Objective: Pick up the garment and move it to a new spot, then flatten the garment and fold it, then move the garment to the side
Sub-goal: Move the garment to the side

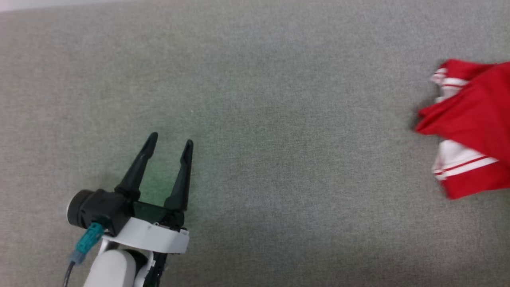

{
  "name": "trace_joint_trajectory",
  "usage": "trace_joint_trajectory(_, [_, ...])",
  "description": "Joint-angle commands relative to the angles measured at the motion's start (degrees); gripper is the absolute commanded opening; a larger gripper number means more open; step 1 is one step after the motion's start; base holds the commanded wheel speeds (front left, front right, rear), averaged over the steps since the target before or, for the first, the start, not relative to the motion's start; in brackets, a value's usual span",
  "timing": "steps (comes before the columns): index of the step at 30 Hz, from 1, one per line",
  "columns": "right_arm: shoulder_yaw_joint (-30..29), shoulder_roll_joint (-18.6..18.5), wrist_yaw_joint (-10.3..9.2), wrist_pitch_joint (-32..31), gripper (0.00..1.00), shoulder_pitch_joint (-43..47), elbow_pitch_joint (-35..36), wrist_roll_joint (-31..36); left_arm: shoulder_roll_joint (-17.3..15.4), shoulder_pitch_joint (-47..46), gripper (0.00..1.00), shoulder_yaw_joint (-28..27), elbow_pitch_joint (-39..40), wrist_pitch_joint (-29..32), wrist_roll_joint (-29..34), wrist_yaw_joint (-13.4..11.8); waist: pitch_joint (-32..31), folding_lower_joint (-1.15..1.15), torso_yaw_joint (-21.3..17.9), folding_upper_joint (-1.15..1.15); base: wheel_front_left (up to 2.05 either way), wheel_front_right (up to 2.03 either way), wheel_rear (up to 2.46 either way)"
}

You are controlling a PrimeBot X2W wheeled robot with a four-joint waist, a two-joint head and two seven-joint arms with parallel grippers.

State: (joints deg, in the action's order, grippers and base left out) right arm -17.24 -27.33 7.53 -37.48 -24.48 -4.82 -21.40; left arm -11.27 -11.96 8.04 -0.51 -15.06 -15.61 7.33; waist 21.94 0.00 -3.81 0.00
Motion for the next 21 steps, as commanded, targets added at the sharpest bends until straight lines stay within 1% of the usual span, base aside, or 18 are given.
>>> trace_joint_trajectory(1, [-0.61,-1.0,-0.1,0.92,0.0,-1.35,-0.76,0.45,-0.38,-0.63,1.0,0.0,0.28,-0.11,-0.04,0.25,0.94,0.0,-0.34,0.0,0.0,0.0,0.0])
trace_joint_trajectory(6, [-1.32,-4.98,-0.1,5.13,0.0,-5.53,-7.44,3.27,-1.61,-1.36,1.0,0.46,1.41,-0.11,0.37,0.25,2.86,0.0,-0.3,0.0,0.0,0.0,0.0])
trace_joint_trajectory(9, [-1.12,-6.19,-0.1,7.62,0.0,-7.94,-11.29,5.3,-2.24,-1.95,1.0,0.68,2.49,-0.11,0.58,0.25,3.97,0.0,-0.4,0.0,0.0,0.0,0.0])
trace_joint_trajectory(11, [-0.8,-6.66,-0.1,9.02,0.0,-9.17,-13.28,6.86,-2.55,-2.08,1.0,0.98,3.12,-0.12,0.87,0.24,4.49,0.0,-0.52,0.0,0.0,0.0,0.0])
trace_joint_trajectory(21, [-0.12,-5.94,-0.1,14.42,0.0,-13.84,-21.15,9.98,-3.87,-2.55,1.0,0.95,4.41,-0.11,0.91,0.26,6.26,0.0,-1.52,0.0,0.0,0.0,0.0])
